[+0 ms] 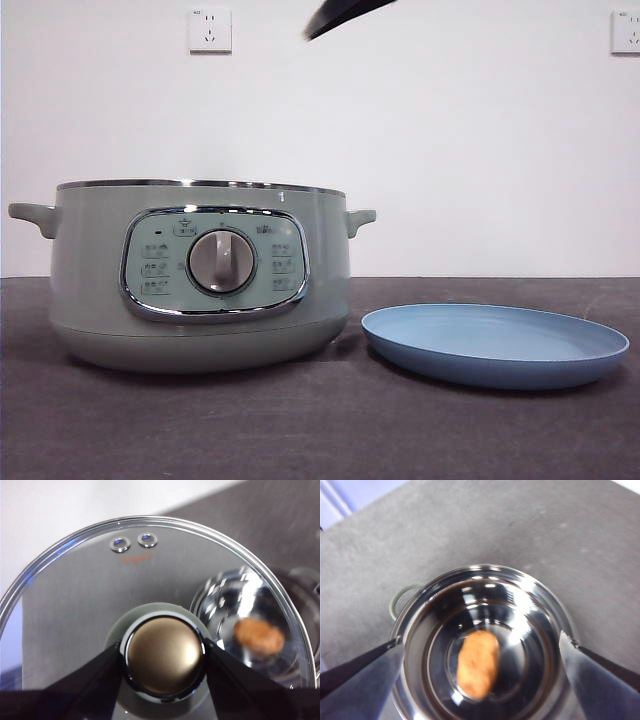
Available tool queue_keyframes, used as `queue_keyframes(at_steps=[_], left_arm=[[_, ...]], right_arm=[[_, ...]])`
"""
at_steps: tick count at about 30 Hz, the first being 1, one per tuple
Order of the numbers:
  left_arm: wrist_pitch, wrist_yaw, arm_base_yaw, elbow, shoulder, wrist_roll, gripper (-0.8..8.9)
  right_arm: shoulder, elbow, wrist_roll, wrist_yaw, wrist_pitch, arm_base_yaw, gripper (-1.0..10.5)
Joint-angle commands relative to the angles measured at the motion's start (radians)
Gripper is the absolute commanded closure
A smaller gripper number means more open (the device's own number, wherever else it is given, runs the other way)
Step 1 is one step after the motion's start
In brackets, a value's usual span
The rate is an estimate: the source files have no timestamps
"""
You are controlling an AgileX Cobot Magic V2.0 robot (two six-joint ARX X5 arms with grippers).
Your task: Take the potato out from the steamer,put the potato on the plate,close the lid
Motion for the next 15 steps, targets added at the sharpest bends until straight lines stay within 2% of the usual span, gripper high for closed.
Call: queue_keyframes(at_steps=[1,10,15], left_arm=[[-0.059,-0.006,0.033,-0.082,-0.052,0.012,8.22],[-0.059,-0.03,0.14,-0.322,-0.145,0.012,8.22],[-0.059,-0.022,0.154,-0.411,-0.15,0.009,8.22]], right_arm=[[0.058,0.027,-0.023,0.006,-0.002,0.017,3.3],[0.213,0.033,-0.029,0.055,-0.01,0.042,3.3],[0.318,0.033,-0.036,0.058,-0.024,0.074,3.2]])
